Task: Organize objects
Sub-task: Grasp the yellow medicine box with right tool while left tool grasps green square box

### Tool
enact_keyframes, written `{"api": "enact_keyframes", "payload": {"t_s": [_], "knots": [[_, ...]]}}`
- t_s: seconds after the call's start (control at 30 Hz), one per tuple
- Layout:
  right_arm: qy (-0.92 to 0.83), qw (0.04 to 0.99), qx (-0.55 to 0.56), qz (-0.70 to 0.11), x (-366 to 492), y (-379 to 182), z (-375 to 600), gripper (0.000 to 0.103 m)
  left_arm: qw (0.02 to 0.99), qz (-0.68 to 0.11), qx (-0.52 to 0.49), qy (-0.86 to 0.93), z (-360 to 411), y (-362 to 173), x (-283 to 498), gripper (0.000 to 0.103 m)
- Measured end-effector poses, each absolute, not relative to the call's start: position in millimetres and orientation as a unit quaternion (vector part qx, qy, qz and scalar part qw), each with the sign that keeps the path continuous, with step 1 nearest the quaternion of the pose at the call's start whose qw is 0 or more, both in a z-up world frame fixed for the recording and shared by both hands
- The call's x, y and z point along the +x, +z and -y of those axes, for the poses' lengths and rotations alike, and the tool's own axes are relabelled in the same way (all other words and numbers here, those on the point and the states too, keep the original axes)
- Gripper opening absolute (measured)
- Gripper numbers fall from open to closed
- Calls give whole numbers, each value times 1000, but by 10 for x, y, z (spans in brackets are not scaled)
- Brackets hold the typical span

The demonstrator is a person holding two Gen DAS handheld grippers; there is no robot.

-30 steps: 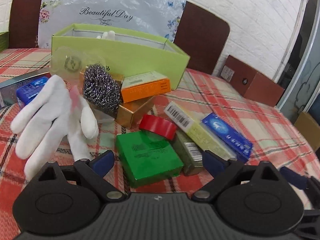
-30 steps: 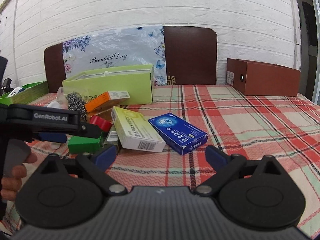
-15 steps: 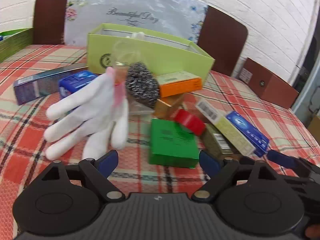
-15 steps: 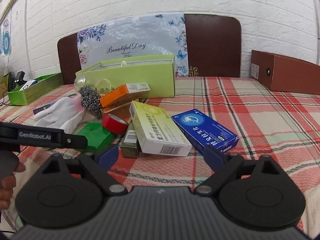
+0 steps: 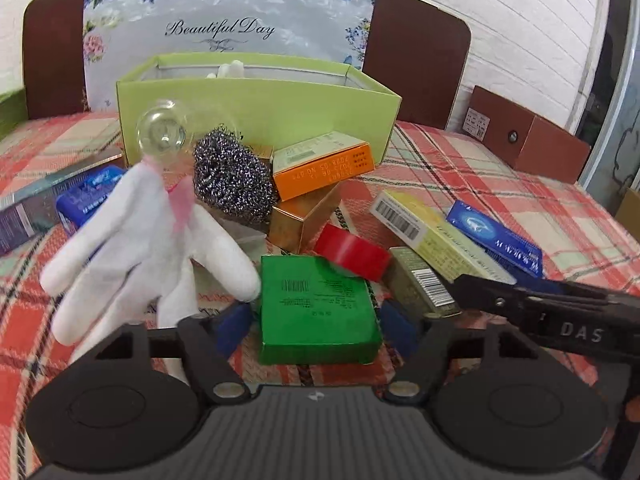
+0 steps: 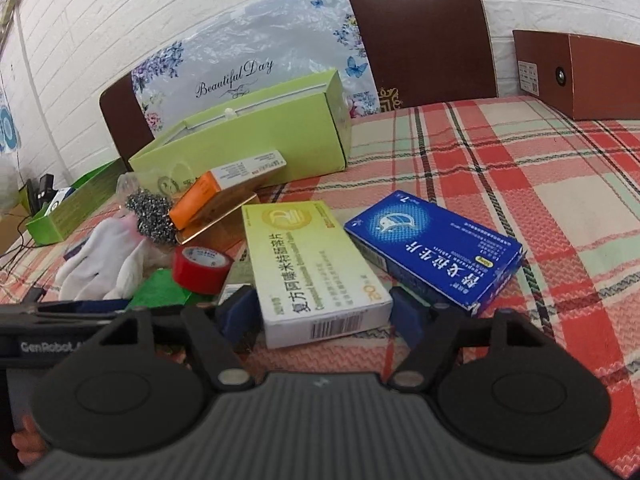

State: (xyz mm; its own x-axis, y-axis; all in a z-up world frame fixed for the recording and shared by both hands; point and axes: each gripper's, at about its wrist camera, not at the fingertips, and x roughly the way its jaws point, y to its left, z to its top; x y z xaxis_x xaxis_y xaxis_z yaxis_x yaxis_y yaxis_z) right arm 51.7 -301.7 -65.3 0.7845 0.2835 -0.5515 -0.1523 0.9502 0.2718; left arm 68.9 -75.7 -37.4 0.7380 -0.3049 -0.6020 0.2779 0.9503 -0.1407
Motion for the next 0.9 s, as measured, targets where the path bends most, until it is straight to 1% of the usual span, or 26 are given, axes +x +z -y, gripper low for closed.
{"api": "enact_keyframes", "payload": {"t_s": [0.13,0.3,0.47,0.5,0.53,0.57,0.63,0.73,0.9], "knots": [[89,951,76,-286,297,-591,2957,71,929,-330,-18,-168,669,-349,601,66],[66,962,-9,-265,-128,-461,2832,71,919,-338,7,-204,497,-301,235,66],[97,949,-13,-300,-540,-490,2830,71,908,-360,17,-216,355,-313,-98,67],[103,945,-14,-309,-592,-509,2813,71,909,-357,18,-213,356,-308,-121,68],[106,944,-14,-313,-635,-525,2795,72,912,-352,19,-211,365,-302,-129,74],[107,944,-14,-312,-668,-532,2777,73,914,-347,20,-209,388,-299,-124,77],[105,945,-16,-310,-660,-522,2743,81,914,-347,26,-208,436,-293,-92,77],[99,950,-27,-296,-617,-466,2695,84,913,-348,26,-211,474,-302,-67,77],[114,947,-56,-295,-473,-464,2633,84,911,-349,34,-216,500,-317,-58,77]]}}
